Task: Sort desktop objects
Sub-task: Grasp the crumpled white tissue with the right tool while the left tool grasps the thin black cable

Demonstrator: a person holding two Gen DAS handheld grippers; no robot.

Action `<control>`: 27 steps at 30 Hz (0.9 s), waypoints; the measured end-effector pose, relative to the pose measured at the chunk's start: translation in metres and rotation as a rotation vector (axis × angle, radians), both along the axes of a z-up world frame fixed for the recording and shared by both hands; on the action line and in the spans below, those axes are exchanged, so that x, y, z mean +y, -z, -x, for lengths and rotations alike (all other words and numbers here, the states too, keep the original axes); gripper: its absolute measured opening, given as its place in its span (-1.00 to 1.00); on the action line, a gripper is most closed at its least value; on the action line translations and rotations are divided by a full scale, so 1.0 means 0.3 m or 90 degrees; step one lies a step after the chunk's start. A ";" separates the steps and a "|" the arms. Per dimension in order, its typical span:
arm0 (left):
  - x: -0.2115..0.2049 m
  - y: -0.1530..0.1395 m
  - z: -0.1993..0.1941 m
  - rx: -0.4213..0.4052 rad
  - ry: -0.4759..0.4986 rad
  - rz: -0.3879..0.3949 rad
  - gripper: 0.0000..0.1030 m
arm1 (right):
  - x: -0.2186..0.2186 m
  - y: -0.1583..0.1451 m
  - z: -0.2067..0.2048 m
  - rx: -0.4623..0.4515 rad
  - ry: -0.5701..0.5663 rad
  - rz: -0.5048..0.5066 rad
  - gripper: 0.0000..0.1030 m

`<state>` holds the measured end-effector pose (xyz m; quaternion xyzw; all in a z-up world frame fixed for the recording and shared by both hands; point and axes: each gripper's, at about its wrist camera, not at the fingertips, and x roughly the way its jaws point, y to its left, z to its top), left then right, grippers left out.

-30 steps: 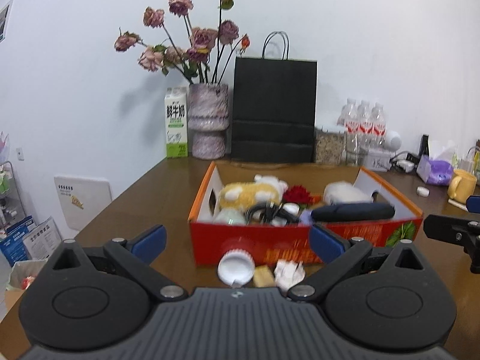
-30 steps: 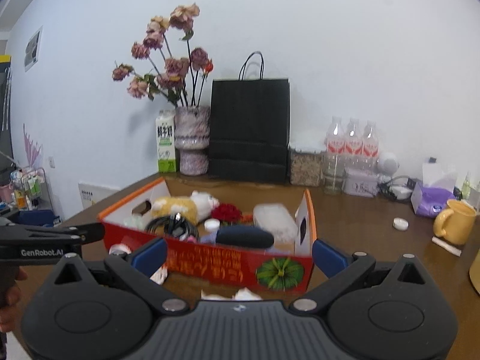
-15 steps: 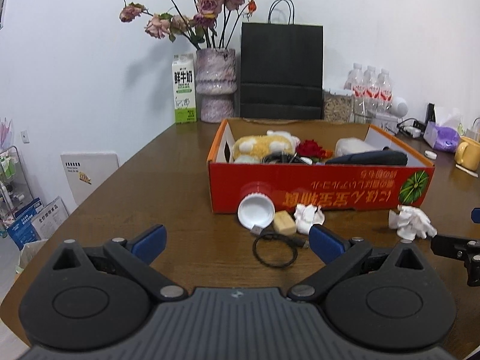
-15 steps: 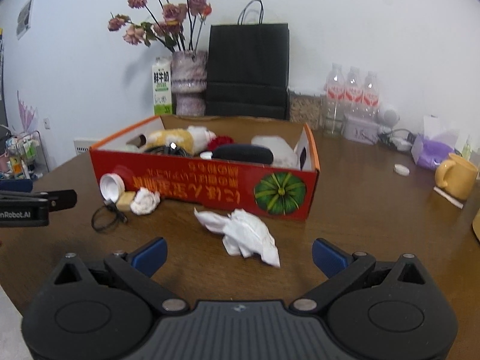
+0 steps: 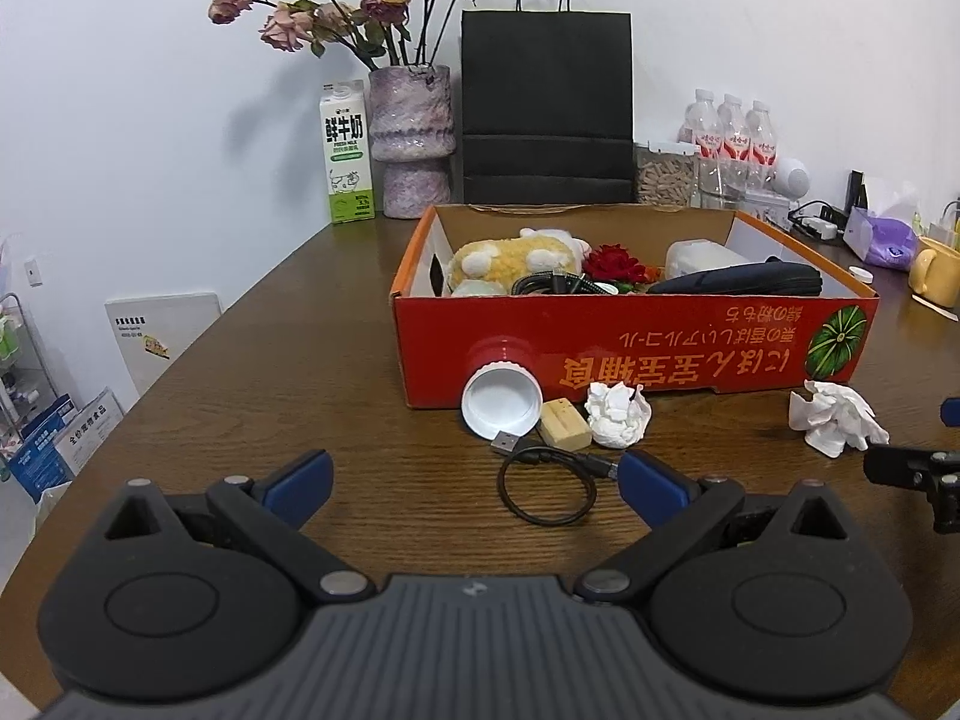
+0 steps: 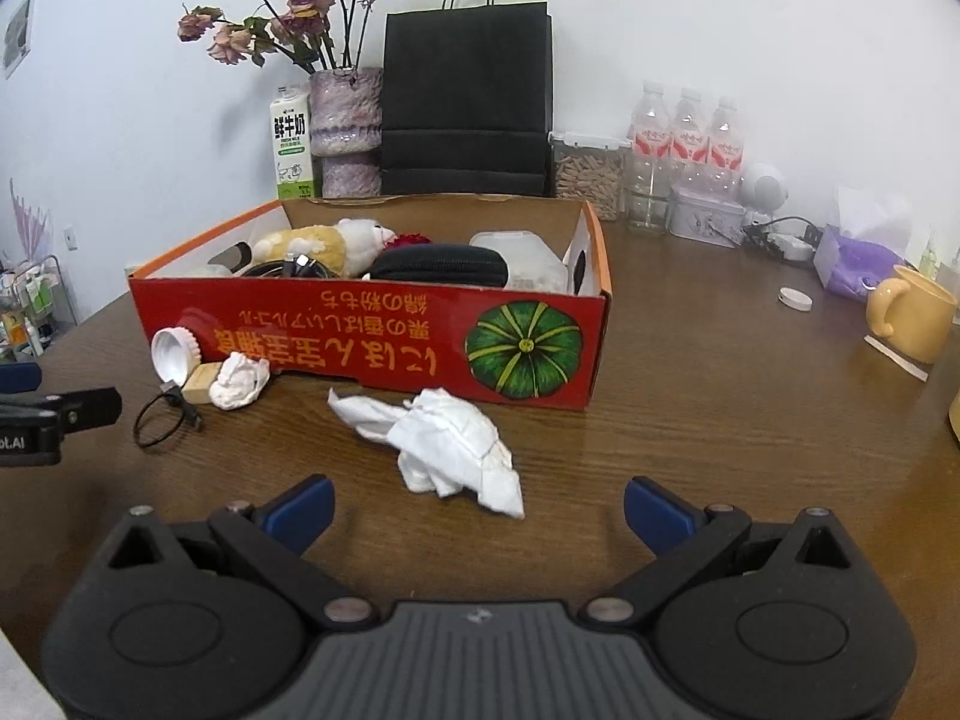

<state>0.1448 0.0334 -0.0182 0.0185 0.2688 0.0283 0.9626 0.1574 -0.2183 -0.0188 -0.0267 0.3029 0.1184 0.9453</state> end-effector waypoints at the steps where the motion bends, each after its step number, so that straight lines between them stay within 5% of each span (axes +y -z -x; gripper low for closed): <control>1: -0.002 0.002 -0.008 0.002 0.002 0.000 1.00 | 0.000 0.000 -0.011 0.001 -0.002 0.000 1.00; 7: -0.021 0.031 -0.064 0.028 0.018 -0.009 1.00 | 0.017 0.008 -0.071 0.011 -0.013 0.005 0.92; 12: -0.035 0.059 -0.107 0.047 0.033 -0.008 0.96 | 0.039 0.021 -0.114 0.021 -0.029 0.005 0.62; 14: -0.035 0.067 -0.119 0.055 0.038 -0.002 0.79 | 0.047 0.023 -0.127 0.023 -0.037 0.002 0.43; 16: -0.033 0.080 -0.126 0.069 0.048 0.006 0.38 | 0.051 0.026 -0.138 0.026 -0.041 -0.004 0.25; 21: -0.020 0.081 -0.109 0.062 0.070 0.028 -0.18 | 0.043 0.029 -0.132 0.024 -0.056 -0.021 -0.56; 27: -0.032 0.081 -0.090 0.056 0.075 0.027 -0.37 | 0.035 0.022 -0.108 0.012 -0.059 -0.031 -0.58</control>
